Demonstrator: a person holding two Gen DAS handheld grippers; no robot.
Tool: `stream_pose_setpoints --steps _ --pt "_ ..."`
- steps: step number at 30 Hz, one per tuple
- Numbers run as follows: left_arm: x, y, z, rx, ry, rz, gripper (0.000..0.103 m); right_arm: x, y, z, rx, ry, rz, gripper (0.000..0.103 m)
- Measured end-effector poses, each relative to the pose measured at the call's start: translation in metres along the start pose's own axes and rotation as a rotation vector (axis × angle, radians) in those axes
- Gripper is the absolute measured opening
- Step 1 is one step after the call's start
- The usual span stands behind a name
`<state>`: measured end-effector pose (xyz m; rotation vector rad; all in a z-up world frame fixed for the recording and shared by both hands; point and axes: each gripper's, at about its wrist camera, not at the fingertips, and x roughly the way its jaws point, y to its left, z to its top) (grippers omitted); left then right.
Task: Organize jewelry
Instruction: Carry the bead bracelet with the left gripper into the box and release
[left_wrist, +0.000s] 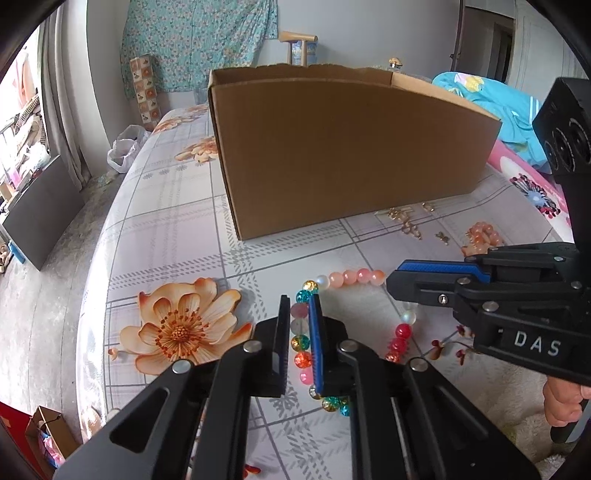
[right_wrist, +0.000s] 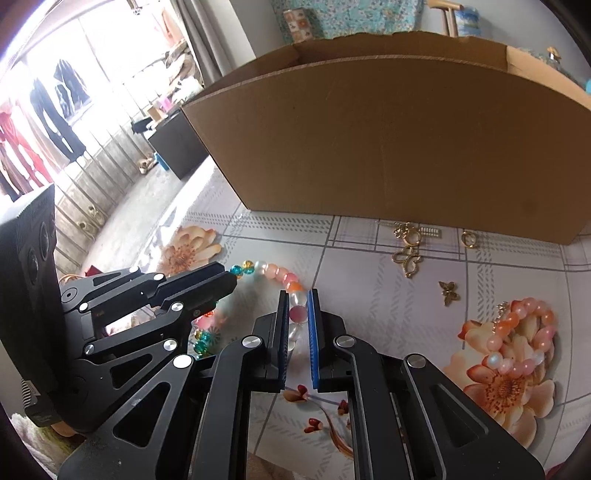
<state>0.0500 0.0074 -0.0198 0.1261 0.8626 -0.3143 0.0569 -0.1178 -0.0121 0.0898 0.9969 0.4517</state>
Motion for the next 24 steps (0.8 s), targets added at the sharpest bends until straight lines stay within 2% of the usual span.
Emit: stream_pose_setpoints --steps 8,14,21,24 --pt "-0.032 -0.006 0.006 -0.009 -0.067 -0.010 0.009 -0.026 -0.001 -0.004 0.005 -0.069 0.022 0.008" --pt "-0.064 -0.012 0.023 -0.012 -0.156 -0.023 0.009 -0.061 -0.004 0.000 -0.016 -0.168 0.025 0.008" --pt "-0.101 -0.023 0.068 0.031 -0.288 -0.056 0.009 -0.099 -0.007 0.026 -0.063 -0.308 0.052 0.008" --pt "-0.115 -0.024 0.100 0.051 -0.348 -0.057 0.009 -0.116 -0.011 0.048 -0.086 -0.373 0.074 0.008"
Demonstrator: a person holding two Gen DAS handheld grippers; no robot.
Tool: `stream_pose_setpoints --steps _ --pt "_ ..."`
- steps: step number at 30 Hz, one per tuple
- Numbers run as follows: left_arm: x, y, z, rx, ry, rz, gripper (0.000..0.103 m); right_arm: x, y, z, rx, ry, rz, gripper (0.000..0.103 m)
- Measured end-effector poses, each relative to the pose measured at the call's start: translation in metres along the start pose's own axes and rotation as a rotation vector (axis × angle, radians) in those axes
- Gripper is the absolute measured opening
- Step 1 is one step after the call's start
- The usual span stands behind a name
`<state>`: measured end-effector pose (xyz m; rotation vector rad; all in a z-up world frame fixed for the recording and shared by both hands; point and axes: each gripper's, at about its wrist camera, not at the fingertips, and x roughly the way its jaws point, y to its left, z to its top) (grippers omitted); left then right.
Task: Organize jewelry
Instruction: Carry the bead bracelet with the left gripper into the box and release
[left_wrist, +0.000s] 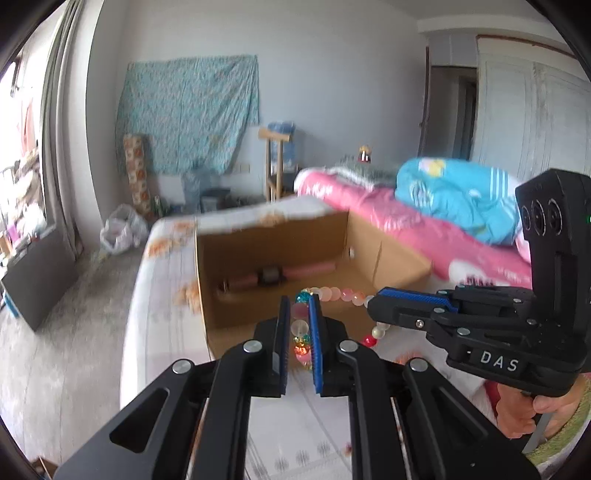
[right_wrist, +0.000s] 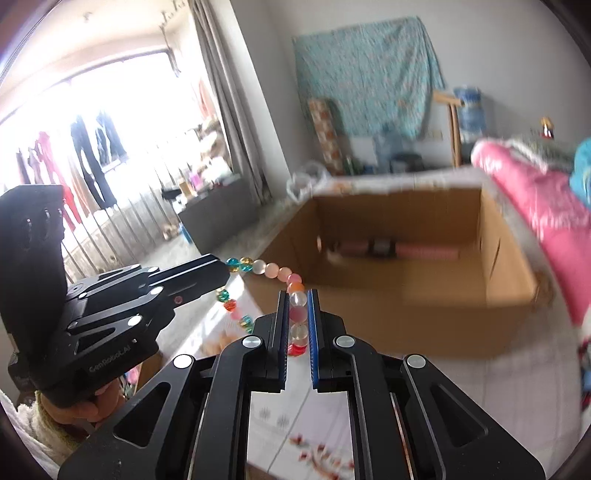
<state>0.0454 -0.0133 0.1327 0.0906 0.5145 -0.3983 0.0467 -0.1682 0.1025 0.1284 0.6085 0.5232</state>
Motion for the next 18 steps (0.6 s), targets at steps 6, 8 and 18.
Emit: stream_pose_setpoints --steps 6,8,18 --pt "0.024 0.008 0.052 0.030 -0.038 -0.013 0.009 0.017 -0.014 0.054 -0.038 -0.039 0.018 0.008" --pt "0.045 0.014 0.064 0.032 -0.005 -0.006 0.009 0.031 -0.021 0.067 -0.040 -0.017 0.034 0.008" --pt "0.132 0.049 0.042 -0.022 0.241 0.051 0.009 0.138 -0.060 0.077 -0.014 0.293 0.048 0.008"
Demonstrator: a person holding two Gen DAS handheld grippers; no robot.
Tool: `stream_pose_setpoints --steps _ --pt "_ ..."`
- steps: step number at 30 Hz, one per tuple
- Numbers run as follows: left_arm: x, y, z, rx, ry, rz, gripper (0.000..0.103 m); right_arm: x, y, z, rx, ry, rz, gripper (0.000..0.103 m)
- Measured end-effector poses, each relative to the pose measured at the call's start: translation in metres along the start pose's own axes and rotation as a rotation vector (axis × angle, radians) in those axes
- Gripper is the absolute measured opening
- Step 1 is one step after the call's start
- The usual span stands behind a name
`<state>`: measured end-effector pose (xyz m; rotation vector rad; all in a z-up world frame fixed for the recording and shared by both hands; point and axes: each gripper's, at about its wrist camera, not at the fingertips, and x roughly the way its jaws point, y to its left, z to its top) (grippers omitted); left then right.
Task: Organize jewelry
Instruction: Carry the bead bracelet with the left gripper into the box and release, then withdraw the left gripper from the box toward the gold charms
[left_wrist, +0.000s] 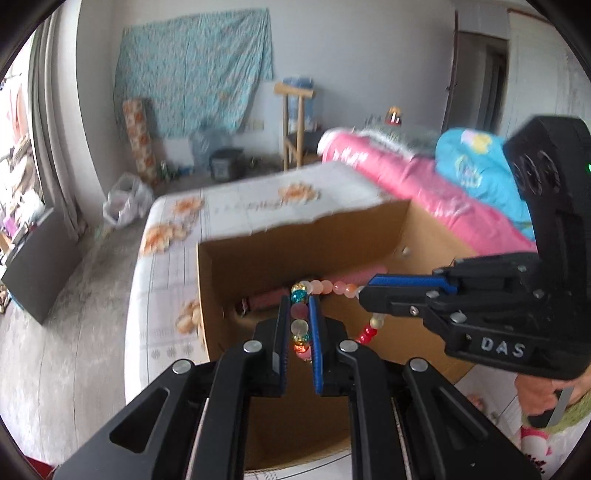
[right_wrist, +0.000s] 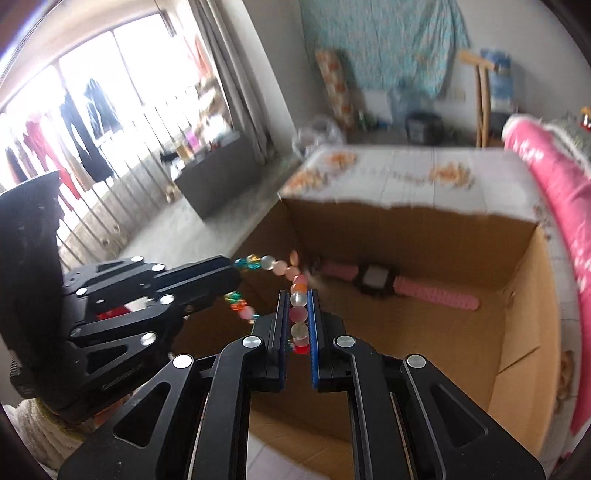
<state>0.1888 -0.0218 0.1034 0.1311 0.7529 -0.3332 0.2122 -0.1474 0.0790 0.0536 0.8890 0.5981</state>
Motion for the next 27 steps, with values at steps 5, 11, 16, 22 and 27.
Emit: stream_pose_setpoints --steps 5,11,16,22,27 --pt "0.033 0.005 -0.005 0.016 0.075 0.048 0.010 0.038 -0.014 0.004 0.038 0.138 -0.012 0.012" --pt "0.037 0.013 -0.001 0.013 0.045 0.091 0.014 0.035 -0.022 0.010 0.056 0.119 -0.012 0.015" --pt "0.017 0.017 -0.001 0.000 -0.018 0.113 0.024 0.000 -0.027 0.006 0.042 0.019 -0.052 0.018" --pt "-0.013 0.038 -0.017 -0.101 -0.068 0.125 0.074 -0.072 -0.058 -0.011 0.050 -0.175 -0.243 0.049" --pt "-0.002 0.064 -0.045 -0.295 0.039 0.007 0.080 -0.099 -0.114 -0.043 0.209 -0.204 -0.338 0.062"
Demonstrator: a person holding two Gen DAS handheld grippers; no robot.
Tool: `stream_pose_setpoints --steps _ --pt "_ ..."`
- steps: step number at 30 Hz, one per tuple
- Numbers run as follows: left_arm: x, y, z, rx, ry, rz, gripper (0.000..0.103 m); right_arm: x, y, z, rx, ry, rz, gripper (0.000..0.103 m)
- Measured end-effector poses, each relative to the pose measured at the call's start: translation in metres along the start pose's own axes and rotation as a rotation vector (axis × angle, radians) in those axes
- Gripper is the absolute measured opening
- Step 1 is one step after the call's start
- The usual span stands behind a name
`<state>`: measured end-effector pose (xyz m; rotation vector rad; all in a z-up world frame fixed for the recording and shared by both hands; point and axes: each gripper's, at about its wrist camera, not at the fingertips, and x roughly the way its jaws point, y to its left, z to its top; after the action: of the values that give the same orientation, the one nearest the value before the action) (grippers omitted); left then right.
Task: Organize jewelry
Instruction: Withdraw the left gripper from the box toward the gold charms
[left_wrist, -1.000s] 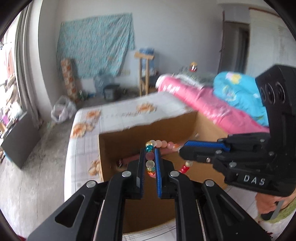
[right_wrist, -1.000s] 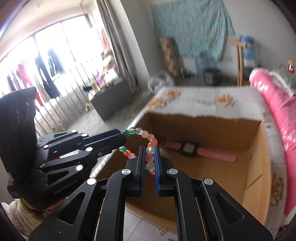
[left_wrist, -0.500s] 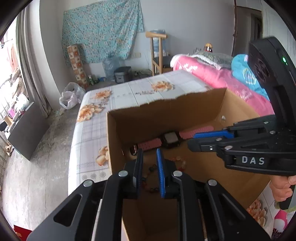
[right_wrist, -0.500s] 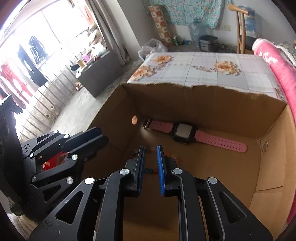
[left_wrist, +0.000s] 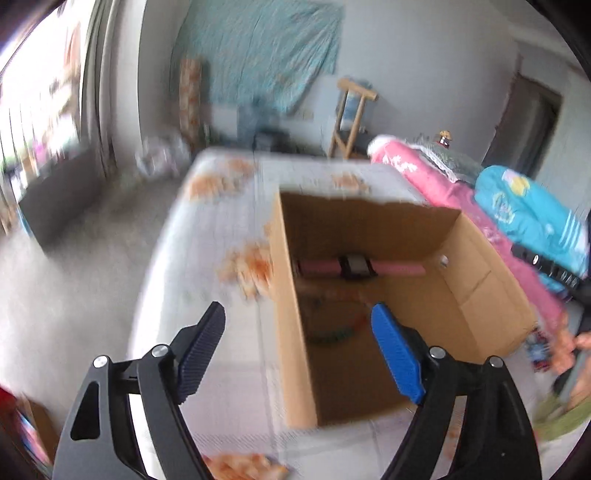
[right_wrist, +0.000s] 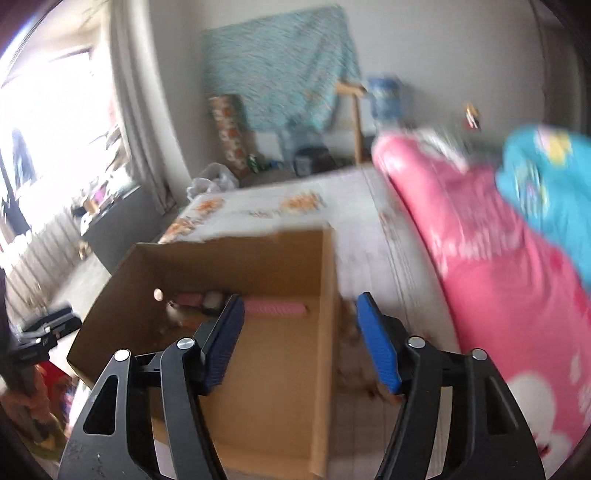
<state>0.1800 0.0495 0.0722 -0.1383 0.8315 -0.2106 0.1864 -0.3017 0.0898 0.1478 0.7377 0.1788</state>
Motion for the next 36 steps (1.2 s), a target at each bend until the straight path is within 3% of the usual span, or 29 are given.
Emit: stream_pose_setpoints --steps 2,5,6,9,14,21,28,36 --pt "0.012 0.007 -0.012 -0.077 0.068 -0.070 0.079 0.012 -0.018 -0.012 0.082 0.075 0.055 0.062" --pt "0.019 0.003 -0.026 -0.114 0.096 -0.182 0.079 0.025 -0.020 -0.030 0.131 0.159 0.211 0.057" --pt "0.018 -0.002 -0.030 -0.120 0.097 -0.203 0.079 0.021 -0.017 -0.035 0.123 0.151 0.205 0.057" --pt "0.012 -0.013 -0.037 -0.091 0.084 -0.166 0.079 0.015 -0.011 -0.040 0.103 0.142 0.174 0.056" --pt "-0.006 -0.015 -0.055 -0.114 0.095 -0.193 0.079 -0.010 -0.015 -0.058 0.141 0.147 0.161 0.055" --pt "-0.045 -0.023 -0.099 -0.106 0.070 -0.174 0.079 -0.047 -0.003 -0.091 0.132 0.150 0.114 0.055" --pt "-0.034 -0.023 -0.086 -0.086 0.024 -0.163 0.079 -0.031 -0.004 -0.075 0.136 0.153 0.113 0.055" --pt "-0.027 -0.021 -0.087 -0.072 0.023 -0.149 0.079 -0.029 0.000 -0.081 0.125 0.137 0.109 0.057"
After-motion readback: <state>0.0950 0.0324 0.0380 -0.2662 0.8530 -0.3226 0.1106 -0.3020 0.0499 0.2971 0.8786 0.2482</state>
